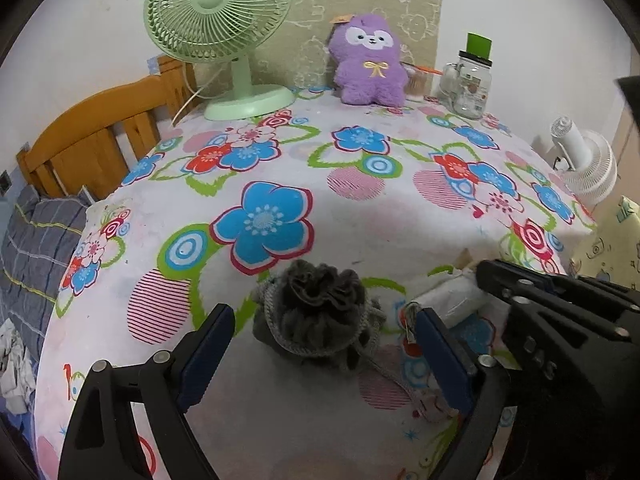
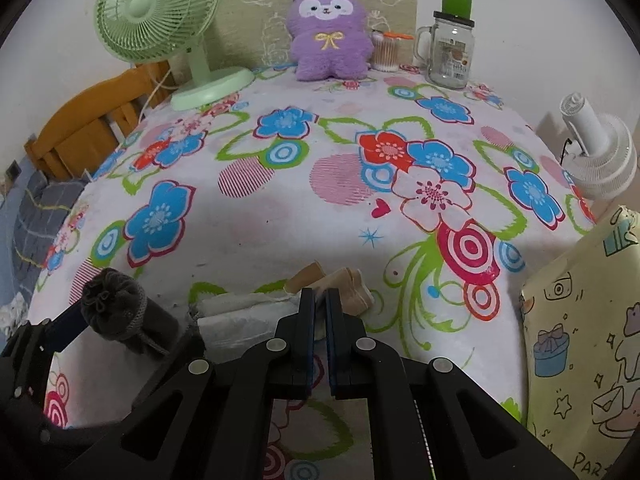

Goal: Organize soft objects
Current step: 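Grasp the dark grey drawstring pouch with the left gripper while the right lifts the cloth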

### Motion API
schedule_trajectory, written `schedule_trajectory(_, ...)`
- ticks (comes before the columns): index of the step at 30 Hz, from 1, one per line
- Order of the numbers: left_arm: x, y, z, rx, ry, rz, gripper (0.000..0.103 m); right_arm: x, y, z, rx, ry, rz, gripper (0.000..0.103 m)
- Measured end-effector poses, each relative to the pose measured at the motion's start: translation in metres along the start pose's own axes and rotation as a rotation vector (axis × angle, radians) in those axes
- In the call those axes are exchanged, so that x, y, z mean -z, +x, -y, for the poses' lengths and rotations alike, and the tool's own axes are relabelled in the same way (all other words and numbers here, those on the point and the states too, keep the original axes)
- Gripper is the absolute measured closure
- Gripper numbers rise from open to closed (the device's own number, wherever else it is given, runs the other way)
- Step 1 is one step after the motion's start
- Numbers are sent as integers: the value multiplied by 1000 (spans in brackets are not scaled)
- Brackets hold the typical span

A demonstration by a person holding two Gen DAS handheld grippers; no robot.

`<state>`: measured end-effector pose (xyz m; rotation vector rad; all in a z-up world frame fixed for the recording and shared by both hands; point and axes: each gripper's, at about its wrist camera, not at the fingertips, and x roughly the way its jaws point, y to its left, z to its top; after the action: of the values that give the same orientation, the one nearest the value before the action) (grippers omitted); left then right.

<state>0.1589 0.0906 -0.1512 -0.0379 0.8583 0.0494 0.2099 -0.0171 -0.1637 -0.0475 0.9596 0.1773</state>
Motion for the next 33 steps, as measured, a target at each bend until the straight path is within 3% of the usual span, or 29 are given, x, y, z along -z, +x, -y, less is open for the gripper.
schedule_trajectory(1, 0, 1, -1, 4, -2, -6, 33, -1, -2, -1, 10, -11, 7, 93)
schedule_trajectory(3, 0, 4, -5, 7, -18, -20, 43, -1, -2, -2, 11, -14, 5, 84)
schedule_trajectory(5, 0, 3, -8, 19, -33, -18, 46, -1, -2, -1, -6, -3, 3, 50)
schedule_trajectory(7, 0, 2, -9, 23, -36, -12, 54, 0, -5, -1, -19, 11, 20, 35)
schedule_trajectory(12, 4, 0, -4, 39, -5, -5, 60, 0, 2, -8, -4, -5, -2, 34)
schedule_trajectory(16, 6, 1, -1, 38, 13, 2, 61, 0, 9, -10, 20, 0, -7, 21)
schedule_trajectory(23, 3, 5, -2, 48, 8, -7, 62, 0, 21, -8, -6, 42, -18, 15)
schedule_trajectory(25, 3, 5, -1, 48, 8, -7, 62, -1, 21, -9, -3, 41, -25, 16)
schedule_trajectory(27, 2, 6, 0, 45, 11, -9, 63, 0, 19, -10, -12, 40, -17, 30)
schedule_trajectory(28, 2, 6, 0, 43, 13, -9, 63, 1, 17, -12, -18, 40, -18, 44)
schedule_trajectory(29, 2, 6, 1, 39, 17, -8, 64, 1, 16, -12, -8, 39, -21, 64)
schedule_trajectory(31, 3, 5, 3, 47, 24, -8, 65, 2, 15, -13, -5, 29, -25, 77)
schedule_trajectory(33, 4, 3, 6, 53, 32, -7, 66, 4, 13, -12, -9, 27, -25, 81)
